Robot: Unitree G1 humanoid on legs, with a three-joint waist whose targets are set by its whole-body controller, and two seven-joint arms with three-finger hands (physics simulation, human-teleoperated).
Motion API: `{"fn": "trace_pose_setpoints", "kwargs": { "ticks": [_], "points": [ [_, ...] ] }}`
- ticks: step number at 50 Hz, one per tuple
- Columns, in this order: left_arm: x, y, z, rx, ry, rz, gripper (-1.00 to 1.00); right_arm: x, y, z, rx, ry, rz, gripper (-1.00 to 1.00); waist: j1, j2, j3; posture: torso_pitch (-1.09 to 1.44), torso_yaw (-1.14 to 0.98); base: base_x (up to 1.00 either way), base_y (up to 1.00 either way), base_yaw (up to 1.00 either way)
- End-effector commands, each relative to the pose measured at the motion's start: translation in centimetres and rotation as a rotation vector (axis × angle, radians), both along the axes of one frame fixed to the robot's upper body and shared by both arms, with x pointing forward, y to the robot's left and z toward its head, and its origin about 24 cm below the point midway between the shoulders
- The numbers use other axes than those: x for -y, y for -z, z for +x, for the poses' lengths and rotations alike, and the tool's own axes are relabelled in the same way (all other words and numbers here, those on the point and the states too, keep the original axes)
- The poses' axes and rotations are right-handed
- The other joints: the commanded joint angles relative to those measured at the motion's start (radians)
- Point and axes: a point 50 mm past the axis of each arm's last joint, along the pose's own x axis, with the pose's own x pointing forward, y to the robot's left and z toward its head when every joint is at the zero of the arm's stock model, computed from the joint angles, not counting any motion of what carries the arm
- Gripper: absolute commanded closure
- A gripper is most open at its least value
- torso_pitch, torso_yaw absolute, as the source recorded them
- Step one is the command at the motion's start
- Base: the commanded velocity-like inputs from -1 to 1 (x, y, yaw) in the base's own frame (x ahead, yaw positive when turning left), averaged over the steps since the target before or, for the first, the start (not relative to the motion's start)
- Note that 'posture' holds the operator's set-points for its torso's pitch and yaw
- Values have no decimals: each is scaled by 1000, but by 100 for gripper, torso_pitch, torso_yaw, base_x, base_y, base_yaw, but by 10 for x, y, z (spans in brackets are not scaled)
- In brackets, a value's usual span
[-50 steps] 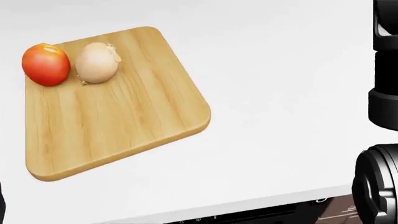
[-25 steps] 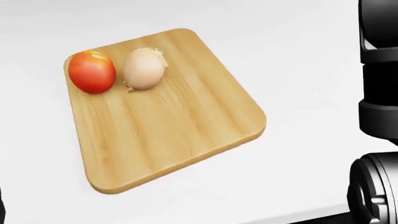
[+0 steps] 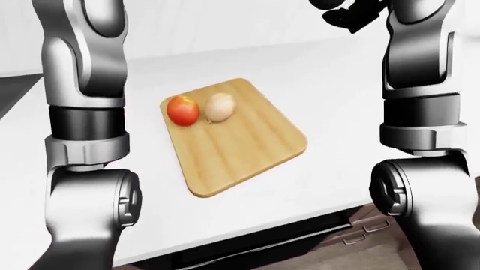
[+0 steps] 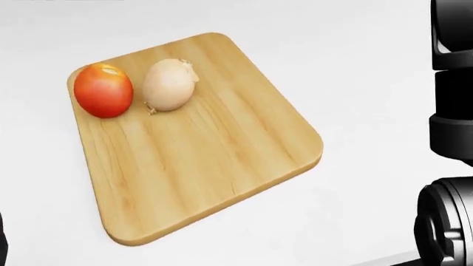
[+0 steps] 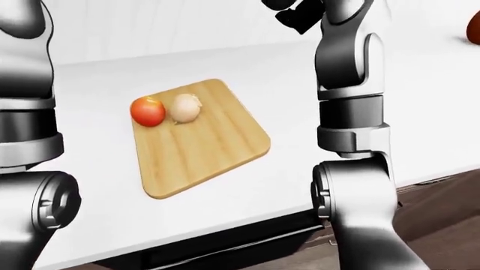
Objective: Place the avocado, onion, tomato and bell pepper on the cutting board.
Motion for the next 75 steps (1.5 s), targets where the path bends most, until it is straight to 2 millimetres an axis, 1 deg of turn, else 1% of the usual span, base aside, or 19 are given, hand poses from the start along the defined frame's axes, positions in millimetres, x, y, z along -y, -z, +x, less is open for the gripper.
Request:
{"fn": "trace_pose_setpoints", "kwargs": {
  "ticks": [1, 4, 10, 14, 16, 20, 27, 30, 32, 35, 44, 47, 52, 54, 69, 71, 72, 74, 75],
  "points": [
    [-2, -17, -14, 83, 4, -13, 100, -3, -23, -12, 97, -15, -12, 97, 0, -1, -37, 0, 0, 0, 0, 0],
    [-1, -19, -14, 87, 5, -11, 100, -4, -19, -9, 65, -25, -19, 98, -2, -1, -37, 0, 0, 0, 0, 0],
    [-2, -22, -16, 91, 4, -10, 100, -16, 0, 22, -124, -103, -41, 98, -11, 2, -38, 0, 0, 0, 0, 0],
    [-3, -21, -15, 90, 1, -10, 100, -22, 9, 33, -252, -152, -74, 98, -14, 5, -39, 0, 0, 0, 0, 0],
    [-3, -21, -16, 91, 0, -10, 100, -24, 18, 38, -323, -181, -85, 98, -15, 6, -38, 0, 0, 0, 0, 0],
    [-2, -24, -17, 95, 3, -9, 100, -24, 32, 43, -430, -201, -127, 97, -15, 8, -36, 0, 0, 0, 0, 0],
    [0, -26, -17, 100, 8, -6, 100, -30, 52, 43, -578, -295, -194, 97, -15, 7, -33, 0, 0, 0, 0, 0],
    [0, -26, -16, 100, 10, -5, 100, -36, 50, 41, -585, -327, -191, 97, -16, 8, -34, 0, 0, 0, 0, 0],
    [0, -27, -16, 100, 11, -6, 100, -43, 51, 38, -619, -411, -168, 97, -16, 9, -34, 0, 0, 0, 0, 0],
    [0, -26, -17, 99, 10, -7, 100, -47, 53, 36, -631, -435, -172, 97, -16, 11, -32, 0, 0, 0, 0, 0],
    [-2, -24, -16, 96, 9, -11, 100, -63, 81, 36, -706, -496, -219, 96, -18, 12, -36, 0, 0, 0, 0, 0],
    [-3, -23, -16, 95, 7, -14, 100, -71, 88, 36, -728, -539, -208, 96, -18, 14, -38, 0, 0, 0, 0, 0],
    [-2, -21, -16, 96, 8, -8, 100, -80, 98, 37, -742, -548, -238, 97, -17, 18, -40, 0, 0, 0, 0, 0],
    [-2, -20, -16, 95, 8, -6, 100, -82, 98, 36, -738, -555, -242, 100, -17, 18, -41, 0, 0, 0, 0, 0],
    [-1, -26, -18, 107, 12, -5, 100, -82, 102, 36, -737, -548, -274, 100, -16, 18, -44, 0, 0, 0, 0, 0],
    [-1, -24, -17, 105, 12, -3, 100, -82, 103, 37, -738, -552, -272, 100, -17, 18, -45, 0, 0, 0, 0, 0],
    [-2, -23, -16, 103, 10, -3, 100, -82, 105, 37, -741, -553, -274, 98, -17, 18, -44, 0, 0, 0, 0, 0],
    [-2, -22, -16, 100, 10, -3, 100, -82, 106, 37, -741, -553, -277, 80, -17, 19, -44, 0, 0, 0, 0, 0],
    [-2, -23, -17, 105, 10, -3, 100, -83, 108, 37, -748, -555, -289, 88, -17, 20, -44, 0, 0, 0, 0, 0]
  ]
}}
